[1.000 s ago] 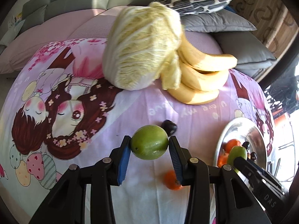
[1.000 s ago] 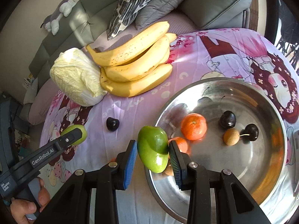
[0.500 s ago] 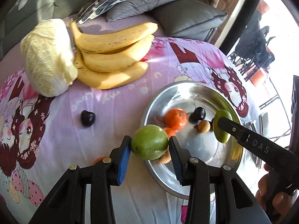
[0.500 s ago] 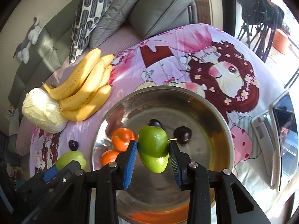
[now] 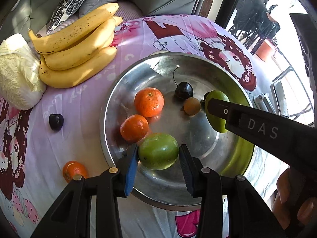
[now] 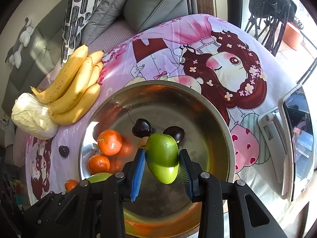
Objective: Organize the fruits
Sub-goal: 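Carry the lime with the left tool while the right tool carries the mango over the bowl, then open the left tool releasing the lime while the right tool releases the mango into the bowl, then move both tools back toward the loose tangerine and dark cherry on the cloth, then lower the left tool to the dark cherry while the right tool approaches the tangerine, then close the left tool on the dark cherry while the right tool grasps the tangerine, then carry the cherry with the left tool while the right tool carries the tangerine over the bowl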
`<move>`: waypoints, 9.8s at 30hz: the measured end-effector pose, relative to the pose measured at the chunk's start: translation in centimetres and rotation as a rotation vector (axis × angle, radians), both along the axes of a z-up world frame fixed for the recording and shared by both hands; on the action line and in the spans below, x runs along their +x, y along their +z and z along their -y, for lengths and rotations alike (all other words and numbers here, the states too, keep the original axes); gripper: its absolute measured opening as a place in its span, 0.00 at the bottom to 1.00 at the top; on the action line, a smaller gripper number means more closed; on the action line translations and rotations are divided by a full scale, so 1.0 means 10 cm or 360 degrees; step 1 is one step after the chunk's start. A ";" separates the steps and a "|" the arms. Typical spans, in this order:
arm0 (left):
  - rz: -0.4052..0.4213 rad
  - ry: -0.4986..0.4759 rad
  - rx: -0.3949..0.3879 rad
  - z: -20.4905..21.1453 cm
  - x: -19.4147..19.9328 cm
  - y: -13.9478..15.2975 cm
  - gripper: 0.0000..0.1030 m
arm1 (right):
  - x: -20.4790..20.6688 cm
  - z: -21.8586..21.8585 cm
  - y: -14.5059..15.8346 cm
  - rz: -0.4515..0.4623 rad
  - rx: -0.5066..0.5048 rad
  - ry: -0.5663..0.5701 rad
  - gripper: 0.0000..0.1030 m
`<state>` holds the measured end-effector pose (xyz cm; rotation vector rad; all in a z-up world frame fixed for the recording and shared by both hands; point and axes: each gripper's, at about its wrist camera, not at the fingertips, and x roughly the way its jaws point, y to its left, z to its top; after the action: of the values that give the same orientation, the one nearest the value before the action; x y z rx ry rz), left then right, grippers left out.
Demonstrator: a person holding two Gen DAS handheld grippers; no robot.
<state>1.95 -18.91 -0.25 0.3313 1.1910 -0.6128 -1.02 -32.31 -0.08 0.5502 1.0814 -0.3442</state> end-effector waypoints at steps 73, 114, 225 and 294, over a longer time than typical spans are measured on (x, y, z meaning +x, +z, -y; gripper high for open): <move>-0.0023 0.0775 0.0046 -1.12 0.71 -0.10 0.80 | 0.18 -0.49 -0.04 -0.0098 -0.0193 0.0244 0.89; 0.0083 0.0808 -0.0015 -1.38 0.69 0.06 0.92 | 0.26 -0.83 0.13 0.0076 -0.0200 0.0403 1.00; -0.0107 0.0718 -0.0318 -1.06 1.42 -0.40 0.29 | 0.80 -1.34 0.04 0.0262 -0.0148 0.0745 0.39; -0.0066 0.0106 -0.0319 -0.05 0.26 0.17 0.29 | 0.37 0.05 0.09 0.0165 -0.0102 0.0147 0.40</move>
<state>4.52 -18.43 1.49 0.1096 1.1649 -0.6774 2.69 -32.80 0.86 0.4550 0.9890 -0.2660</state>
